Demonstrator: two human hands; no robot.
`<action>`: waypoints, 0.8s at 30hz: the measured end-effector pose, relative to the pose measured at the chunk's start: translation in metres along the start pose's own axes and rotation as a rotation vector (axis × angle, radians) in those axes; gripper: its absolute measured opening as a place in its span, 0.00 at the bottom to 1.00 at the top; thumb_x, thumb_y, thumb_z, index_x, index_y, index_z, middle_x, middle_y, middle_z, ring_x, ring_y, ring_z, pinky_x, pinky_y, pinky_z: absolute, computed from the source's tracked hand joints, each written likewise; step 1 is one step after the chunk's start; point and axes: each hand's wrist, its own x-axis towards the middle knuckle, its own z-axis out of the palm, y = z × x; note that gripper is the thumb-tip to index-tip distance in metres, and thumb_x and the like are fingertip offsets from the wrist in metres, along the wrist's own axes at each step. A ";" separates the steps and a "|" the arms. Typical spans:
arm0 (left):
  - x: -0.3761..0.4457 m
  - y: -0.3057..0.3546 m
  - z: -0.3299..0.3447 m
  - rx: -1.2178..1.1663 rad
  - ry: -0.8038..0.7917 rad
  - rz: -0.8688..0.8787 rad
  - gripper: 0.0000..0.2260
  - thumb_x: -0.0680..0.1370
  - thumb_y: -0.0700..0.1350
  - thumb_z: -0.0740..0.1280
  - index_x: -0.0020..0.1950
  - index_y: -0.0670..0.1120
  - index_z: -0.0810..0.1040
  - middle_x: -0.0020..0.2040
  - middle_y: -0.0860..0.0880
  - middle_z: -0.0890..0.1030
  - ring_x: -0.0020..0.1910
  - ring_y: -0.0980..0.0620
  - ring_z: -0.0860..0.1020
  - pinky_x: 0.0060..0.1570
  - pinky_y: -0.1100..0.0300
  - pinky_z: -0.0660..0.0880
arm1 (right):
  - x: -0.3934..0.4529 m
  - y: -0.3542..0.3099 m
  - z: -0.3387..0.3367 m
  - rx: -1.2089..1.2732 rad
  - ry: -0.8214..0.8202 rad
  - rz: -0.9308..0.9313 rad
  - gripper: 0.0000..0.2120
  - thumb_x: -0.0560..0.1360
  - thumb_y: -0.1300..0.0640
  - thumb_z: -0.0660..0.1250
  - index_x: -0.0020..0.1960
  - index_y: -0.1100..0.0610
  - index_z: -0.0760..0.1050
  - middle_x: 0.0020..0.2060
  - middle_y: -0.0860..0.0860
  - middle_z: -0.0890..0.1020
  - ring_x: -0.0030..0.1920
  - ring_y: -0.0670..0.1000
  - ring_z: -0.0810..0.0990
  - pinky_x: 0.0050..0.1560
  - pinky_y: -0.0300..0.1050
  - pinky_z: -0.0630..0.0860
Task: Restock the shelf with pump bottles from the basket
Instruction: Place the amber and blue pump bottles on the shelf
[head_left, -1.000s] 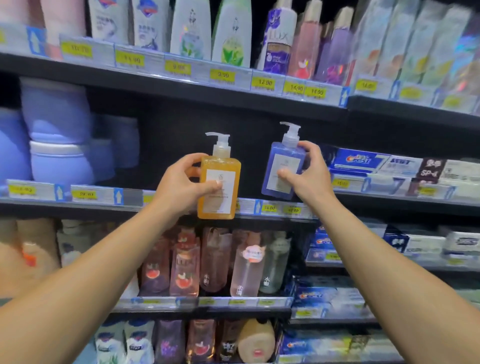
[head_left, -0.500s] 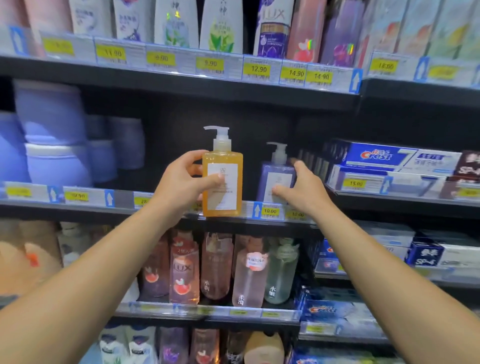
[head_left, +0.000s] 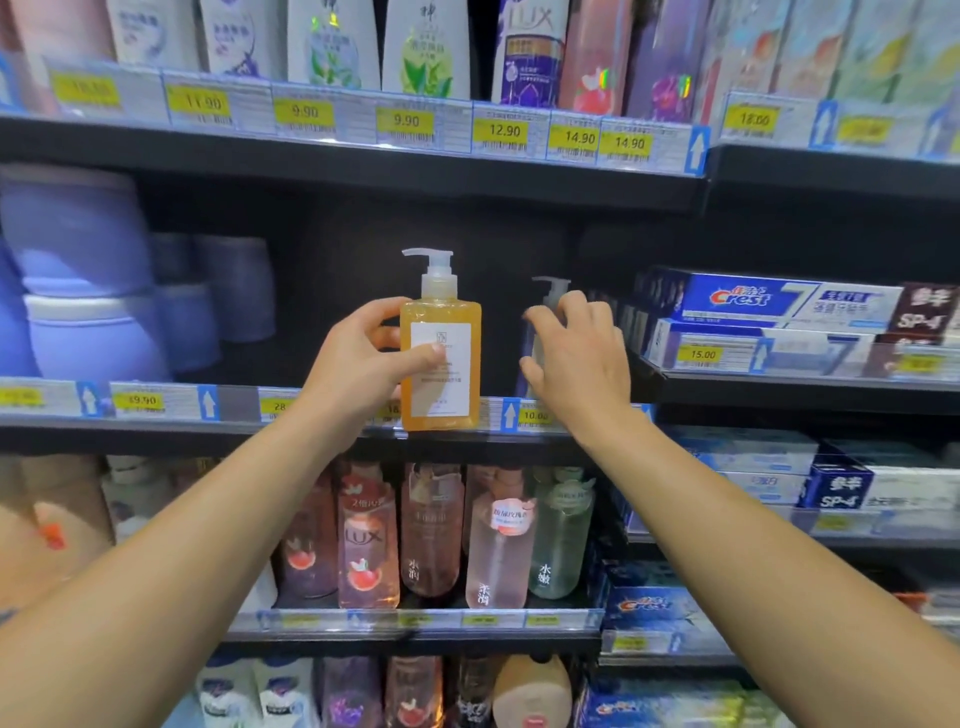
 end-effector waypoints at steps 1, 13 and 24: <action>0.000 0.000 0.000 -0.001 0.000 0.001 0.22 0.74 0.44 0.73 0.67 0.52 0.74 0.53 0.52 0.83 0.52 0.52 0.83 0.39 0.59 0.77 | 0.001 0.003 0.001 -0.007 0.005 0.019 0.22 0.73 0.50 0.69 0.66 0.50 0.71 0.56 0.53 0.70 0.55 0.56 0.68 0.51 0.48 0.69; -0.001 0.001 0.001 0.005 0.016 -0.003 0.23 0.74 0.45 0.73 0.68 0.52 0.72 0.55 0.52 0.82 0.54 0.51 0.81 0.45 0.54 0.80 | 0.004 0.034 0.004 -0.104 -0.048 0.115 0.25 0.74 0.51 0.70 0.68 0.53 0.67 0.63 0.57 0.71 0.58 0.57 0.70 0.54 0.50 0.71; 0.002 0.002 -0.002 -0.012 0.010 -0.014 0.23 0.74 0.44 0.74 0.67 0.52 0.73 0.54 0.52 0.83 0.53 0.50 0.83 0.48 0.46 0.82 | 0.029 0.032 0.019 -0.120 -0.201 0.151 0.28 0.74 0.56 0.70 0.70 0.53 0.62 0.68 0.59 0.63 0.66 0.63 0.66 0.55 0.53 0.74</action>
